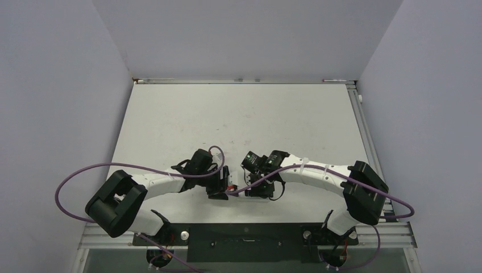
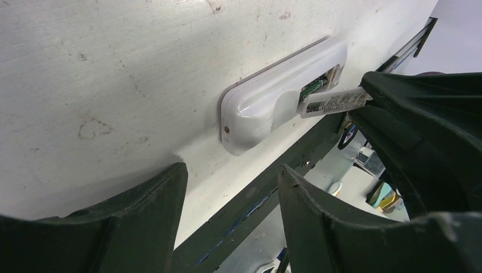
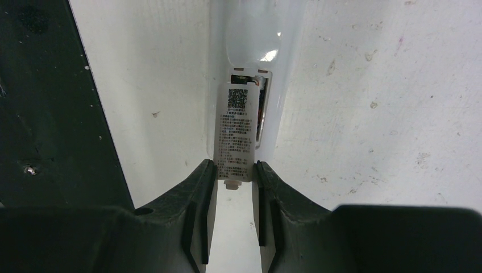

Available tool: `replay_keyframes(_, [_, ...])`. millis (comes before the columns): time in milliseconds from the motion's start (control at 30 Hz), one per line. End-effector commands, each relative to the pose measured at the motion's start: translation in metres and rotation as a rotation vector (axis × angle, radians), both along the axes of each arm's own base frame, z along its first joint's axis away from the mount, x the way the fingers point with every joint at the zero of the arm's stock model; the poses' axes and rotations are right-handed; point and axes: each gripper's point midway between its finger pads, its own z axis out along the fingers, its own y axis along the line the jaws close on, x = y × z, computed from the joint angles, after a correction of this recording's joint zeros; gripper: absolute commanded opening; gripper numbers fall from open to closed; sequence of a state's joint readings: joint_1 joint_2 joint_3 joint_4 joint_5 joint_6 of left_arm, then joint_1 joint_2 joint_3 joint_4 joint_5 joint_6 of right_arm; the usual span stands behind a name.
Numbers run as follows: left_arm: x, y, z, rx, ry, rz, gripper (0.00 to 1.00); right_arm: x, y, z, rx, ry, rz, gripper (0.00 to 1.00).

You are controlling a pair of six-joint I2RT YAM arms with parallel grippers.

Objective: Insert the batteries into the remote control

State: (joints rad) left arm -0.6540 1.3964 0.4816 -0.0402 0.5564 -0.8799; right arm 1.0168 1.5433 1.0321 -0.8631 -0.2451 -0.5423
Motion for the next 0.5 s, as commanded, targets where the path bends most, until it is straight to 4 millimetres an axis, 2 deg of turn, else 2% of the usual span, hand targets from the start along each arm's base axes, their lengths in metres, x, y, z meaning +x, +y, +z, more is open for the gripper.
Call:
replay_keyframes(0, [0.0054, -0.0048, -0.0017, -0.006, -0.035, -0.012, 0.56, 0.0132, 0.0175, 0.0143, 0.082, -0.029, 0.000, 0.08])
replay_keyframes(467, [0.0058, -0.0082, -0.0034, -0.017, -0.039, -0.016, 0.55, 0.0134, 0.0217, 0.0129, 0.095, -0.011, -0.004, 0.08])
